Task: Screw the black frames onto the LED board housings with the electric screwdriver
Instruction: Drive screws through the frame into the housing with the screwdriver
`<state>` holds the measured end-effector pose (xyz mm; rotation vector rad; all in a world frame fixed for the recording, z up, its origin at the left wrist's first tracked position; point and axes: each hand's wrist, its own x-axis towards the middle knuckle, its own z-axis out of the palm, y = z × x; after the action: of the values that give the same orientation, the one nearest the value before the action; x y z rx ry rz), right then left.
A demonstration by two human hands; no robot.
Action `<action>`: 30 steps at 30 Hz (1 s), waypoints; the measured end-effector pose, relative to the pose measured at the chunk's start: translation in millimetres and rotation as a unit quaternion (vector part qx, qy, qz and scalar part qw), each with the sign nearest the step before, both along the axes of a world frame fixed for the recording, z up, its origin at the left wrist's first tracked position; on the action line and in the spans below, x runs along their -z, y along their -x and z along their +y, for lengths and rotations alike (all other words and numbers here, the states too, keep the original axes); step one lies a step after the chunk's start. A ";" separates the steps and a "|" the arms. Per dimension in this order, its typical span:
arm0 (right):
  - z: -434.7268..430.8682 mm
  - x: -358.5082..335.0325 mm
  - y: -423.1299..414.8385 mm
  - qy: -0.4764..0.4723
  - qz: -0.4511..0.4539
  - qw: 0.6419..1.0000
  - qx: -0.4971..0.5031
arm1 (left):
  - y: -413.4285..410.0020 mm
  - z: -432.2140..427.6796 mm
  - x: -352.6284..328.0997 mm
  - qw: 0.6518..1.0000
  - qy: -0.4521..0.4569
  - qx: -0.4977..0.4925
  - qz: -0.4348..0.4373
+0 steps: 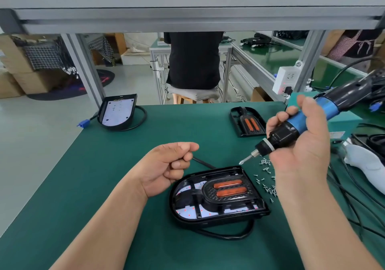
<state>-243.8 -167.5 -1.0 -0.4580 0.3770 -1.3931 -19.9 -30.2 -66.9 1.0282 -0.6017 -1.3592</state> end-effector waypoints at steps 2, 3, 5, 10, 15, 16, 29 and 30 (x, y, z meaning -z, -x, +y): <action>3.4 2.9 -4.0 0.001 0.002 1.000 -0.007 | -1.1 0.6 0.3 1.000 0.004 0.009 -0.008; 5.4 4.2 -5.9 0.002 0.000 1.000 -0.014 | -2.0 1.2 0.3 1.000 0.006 0.016 -0.012; 9.5 6.8 -8.7 0.007 -0.012 1.000 -0.024 | -3.4 1.9 -0.3 0.999 0.009 0.035 -0.024; 15.9 6.8 -16.4 0.029 -0.016 0.999 -0.026 | -1.3 3.0 -4.3 0.996 0.012 0.066 -0.052; 18.9 7.3 -22.0 0.027 -0.032 0.998 -0.048 | 11.3 2.4 -6.3 0.991 0.001 0.103 -0.081; 19.7 8.6 -23.7 0.028 -0.036 0.998 -0.050 | 15.4 1.5 -6.2 0.990 0.000 0.109 -0.086; 20.9 15.5 -28.3 0.033 -0.037 0.998 -0.025 | 32.0 -2.3 -8.9 0.988 -0.015 0.107 -0.111; 21.0 15.9 -28.1 0.035 -0.035 0.999 -0.023 | 32.4 -2.1 -9.1 0.988 -0.014 0.107 -0.112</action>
<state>-215.6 -146.4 -16.9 -0.4703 0.2598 -1.3763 -52.2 -32.3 -57.8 1.1755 -0.8840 -1.4516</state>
